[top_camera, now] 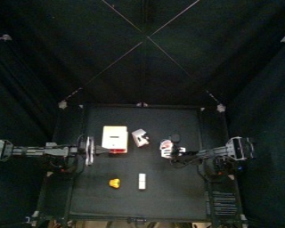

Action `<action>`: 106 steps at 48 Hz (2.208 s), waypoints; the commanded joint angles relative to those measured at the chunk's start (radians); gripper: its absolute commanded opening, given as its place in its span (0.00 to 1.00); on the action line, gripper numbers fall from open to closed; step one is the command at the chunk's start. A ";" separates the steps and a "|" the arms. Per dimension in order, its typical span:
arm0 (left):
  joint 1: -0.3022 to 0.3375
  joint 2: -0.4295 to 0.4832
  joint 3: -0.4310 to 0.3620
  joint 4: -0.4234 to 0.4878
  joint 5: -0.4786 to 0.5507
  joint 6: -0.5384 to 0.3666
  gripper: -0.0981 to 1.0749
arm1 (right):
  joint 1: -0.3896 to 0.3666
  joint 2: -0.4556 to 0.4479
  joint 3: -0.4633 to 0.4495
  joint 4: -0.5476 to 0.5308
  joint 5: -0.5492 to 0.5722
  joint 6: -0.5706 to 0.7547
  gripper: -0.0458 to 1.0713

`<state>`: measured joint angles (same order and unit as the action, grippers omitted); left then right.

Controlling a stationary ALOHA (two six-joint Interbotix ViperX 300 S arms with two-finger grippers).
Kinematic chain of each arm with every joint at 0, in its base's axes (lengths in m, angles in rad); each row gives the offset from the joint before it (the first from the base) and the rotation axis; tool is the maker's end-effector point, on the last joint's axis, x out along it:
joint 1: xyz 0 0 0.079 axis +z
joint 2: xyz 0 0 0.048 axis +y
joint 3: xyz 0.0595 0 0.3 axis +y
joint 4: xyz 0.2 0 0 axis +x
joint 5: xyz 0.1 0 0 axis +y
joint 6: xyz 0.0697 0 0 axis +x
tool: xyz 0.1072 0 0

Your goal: Grab salmon sushi

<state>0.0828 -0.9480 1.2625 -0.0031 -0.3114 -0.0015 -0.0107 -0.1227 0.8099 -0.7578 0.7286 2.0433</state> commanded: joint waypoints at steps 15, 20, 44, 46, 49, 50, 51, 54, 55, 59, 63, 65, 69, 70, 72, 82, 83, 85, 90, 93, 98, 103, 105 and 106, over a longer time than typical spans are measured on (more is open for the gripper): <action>0.002 0.006 -0.015 0.000 -0.006 0.003 0.06 | 0.002 -0.133 -0.051 0.028 0.066 -0.003 0.92; 0.003 0.006 -0.014 0.000 -0.005 0.003 0.06 | 0.002 -0.133 -0.063 0.037 0.110 -0.005 0.91; 0.003 0.006 -0.012 0.000 -0.005 0.002 0.06 | -0.002 -0.067 -0.063 0.025 0.083 -0.002 0.91; 0.003 0.006 -0.012 0.000 -0.005 0.002 0.06 | -0.002 -0.060 -0.057 0.020 0.077 -0.002 0.91; 0.003 0.006 -0.012 0.002 -0.006 0.002 0.06 | -0.006 -0.049 -0.048 0.020 0.067 -0.002 0.91; 0.003 0.006 -0.012 0.000 -0.005 0.002 0.06 | -0.008 -0.046 -0.044 0.023 0.063 -0.002 0.91; 0.005 0.005 -0.012 0.000 -0.005 0.002 0.06 | -0.008 -0.043 -0.041 0.023 0.060 -0.002 0.91; 0.005 0.006 -0.012 0.002 -0.005 0.003 0.06 | -0.014 -0.032 -0.034 0.023 0.046 0.000 0.91; 0.005 0.006 -0.012 0.000 -0.005 0.003 0.06 | -0.014 -0.029 -0.032 0.023 0.043 0.000 0.91; 0.005 0.006 -0.012 0.002 -0.005 0.003 0.06 | -0.021 -0.021 -0.025 0.023 0.031 0.000 0.91; 0.006 0.006 -0.012 0.000 -0.005 0.002 0.06 | -0.031 -0.011 -0.020 0.023 0.020 0.000 0.91; 0.006 0.006 -0.012 0.000 -0.005 0.002 0.06 | -0.034 -0.005 -0.020 0.020 0.015 0.000 0.91; 0.006 0.006 -0.012 0.000 -0.005 0.002 0.06 | -0.041 0.008 -0.020 0.018 0.009 0.000 0.91; 0.006 0.006 -0.012 0.000 -0.005 0.003 0.06 | -0.044 0.009 -0.018 0.018 0.008 0.000 0.91; 0.006 0.006 -0.011 0.002 -0.005 0.003 0.06 | -0.049 0.018 -0.018 0.018 0.005 0.000 0.91; 0.006 0.006 -0.011 0.000 -0.005 0.003 0.06 | -0.061 0.057 -0.018 0.020 -0.012 0.000 0.91; 0.006 0.006 -0.011 0.000 -0.005 0.003 0.06 | -0.061 0.061 -0.018 0.023 -0.014 0.000 0.91; 0.006 0.008 -0.011 0.000 -0.005 0.003 0.06 | -0.063 0.067 -0.018 0.023 -0.017 0.000 0.90; 0.008 0.006 -0.011 0.000 -0.005 0.003 0.06 | -0.069 0.081 -0.018 0.023 -0.025 0.000 0.89; 0.008 0.006 -0.011 0.000 -0.005 0.003 0.06 | -0.074 0.084 -0.018 0.023 -0.034 0.000 0.88; 0.008 0.006 -0.011 0.000 -0.005 0.003 0.06 | -0.080 0.089 -0.017 0.023 -0.043 0.000 0.85; 0.008 0.006 -0.009 0.000 -0.005 0.003 0.06 | -0.084 0.094 -0.014 0.018 -0.054 0.000 0.80; 0.008 0.006 -0.011 0.002 -0.005 0.003 0.06 | -0.086 0.095 -0.012 0.018 -0.057 0.000 0.79; 0.008 0.006 -0.009 0.000 -0.005 0.003 0.06 | -0.087 0.097 -0.012 0.018 -0.058 0.000 0.78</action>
<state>0.0890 -0.9465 1.2640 -0.0031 -0.3099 -0.0015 -0.0905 -0.0153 0.8038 -0.7332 0.6750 2.0417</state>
